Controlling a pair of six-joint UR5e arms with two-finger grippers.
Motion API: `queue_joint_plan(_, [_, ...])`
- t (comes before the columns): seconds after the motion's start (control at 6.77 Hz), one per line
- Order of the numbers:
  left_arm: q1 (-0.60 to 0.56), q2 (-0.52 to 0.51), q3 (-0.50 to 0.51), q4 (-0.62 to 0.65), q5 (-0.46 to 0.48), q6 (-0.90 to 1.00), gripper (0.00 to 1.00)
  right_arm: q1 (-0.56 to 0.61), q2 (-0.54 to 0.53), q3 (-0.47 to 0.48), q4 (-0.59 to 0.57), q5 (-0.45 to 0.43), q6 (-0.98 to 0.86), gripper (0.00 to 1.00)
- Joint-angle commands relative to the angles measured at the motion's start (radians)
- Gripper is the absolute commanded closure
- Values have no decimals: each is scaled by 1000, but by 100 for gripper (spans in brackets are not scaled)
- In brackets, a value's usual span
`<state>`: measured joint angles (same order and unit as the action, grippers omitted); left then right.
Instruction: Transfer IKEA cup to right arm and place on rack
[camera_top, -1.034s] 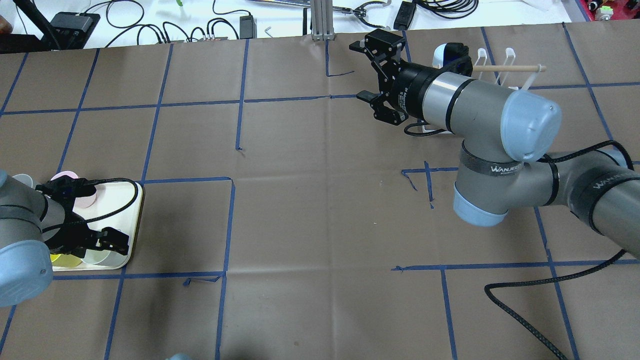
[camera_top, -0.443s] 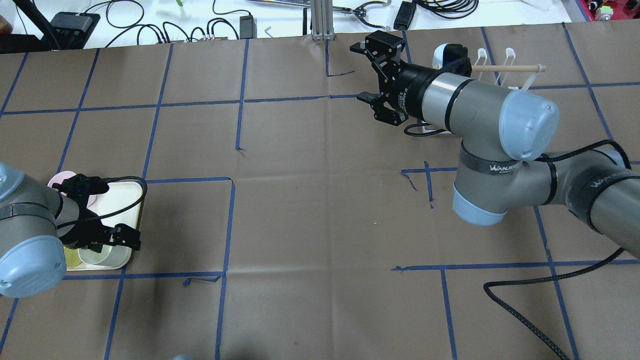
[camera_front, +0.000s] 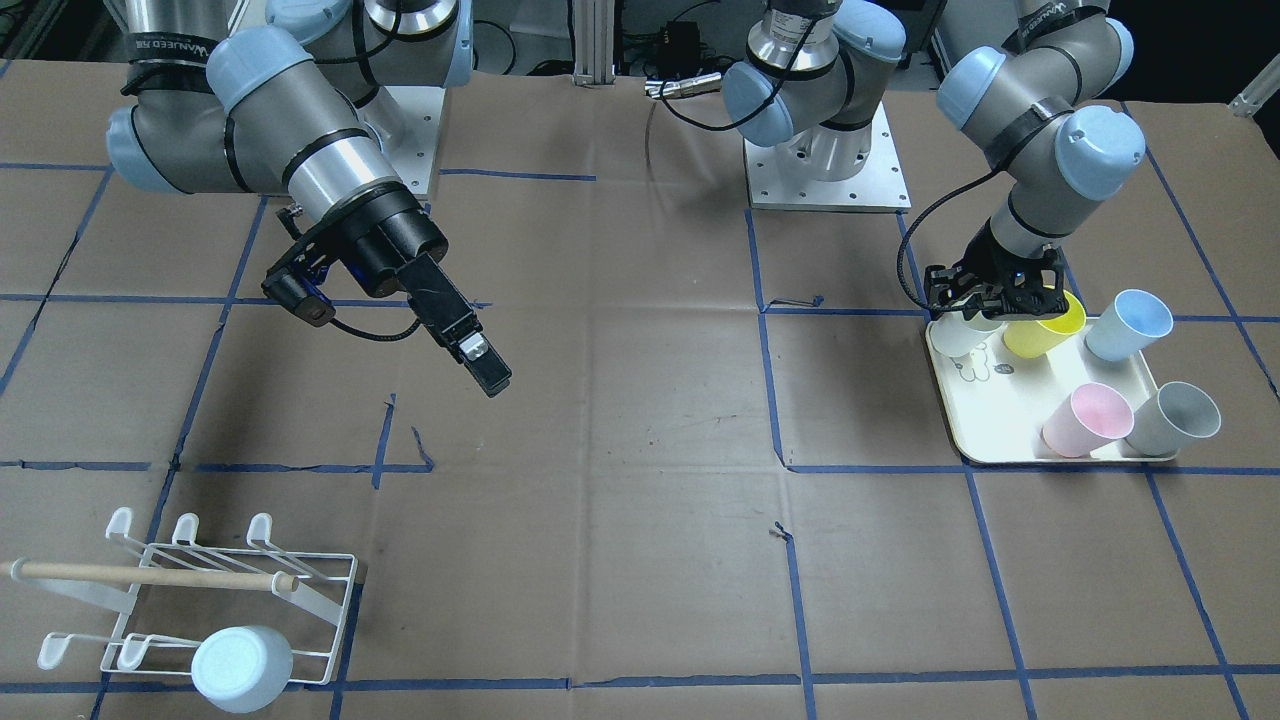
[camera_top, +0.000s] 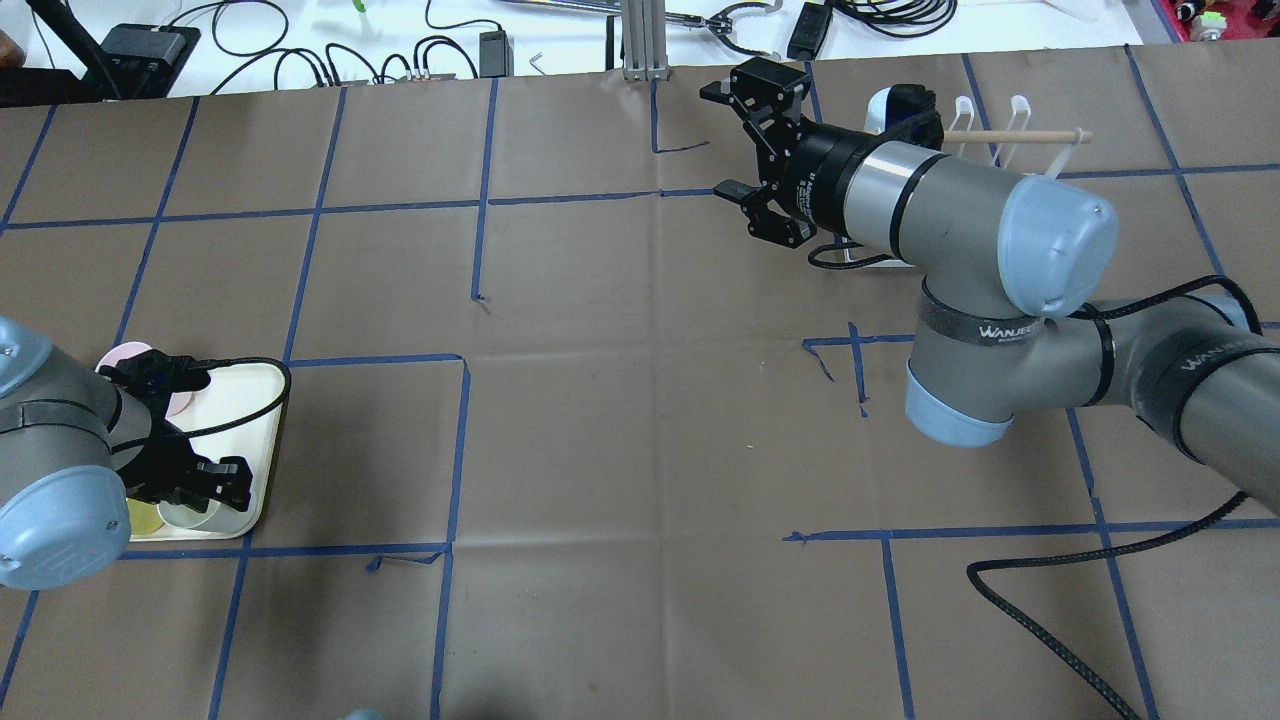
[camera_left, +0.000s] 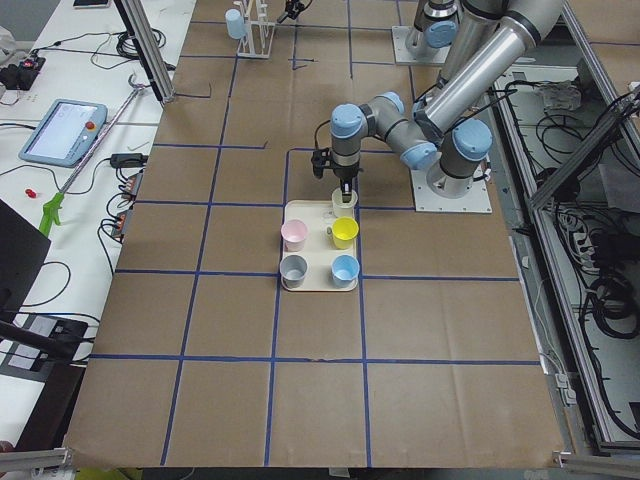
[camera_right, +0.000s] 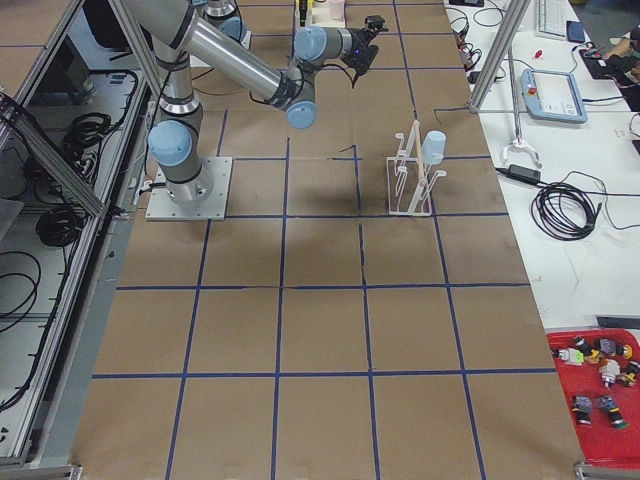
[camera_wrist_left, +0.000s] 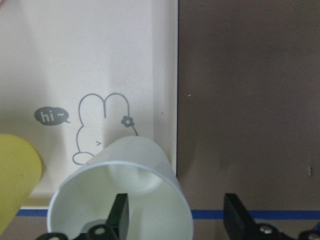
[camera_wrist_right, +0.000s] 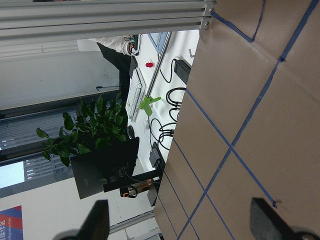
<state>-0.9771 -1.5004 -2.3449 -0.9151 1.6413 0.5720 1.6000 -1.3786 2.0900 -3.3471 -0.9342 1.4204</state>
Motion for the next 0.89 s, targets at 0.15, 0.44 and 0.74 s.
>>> queue_joint_plan(0.15, [0, 11, 54, -17, 0, -10, 100, 0, 1, -1, 0, 0, 0, 0])
queue_joint_plan(0.44, [-15, 12, 277, -255, -5, -17, 100, 0, 12, -1, 0, 0, 0, 0])
queue_joint_plan(0.74, [-79, -33, 564, -474, -47, -43, 100, 0, 15, -1, 0, 0, 0, 0])
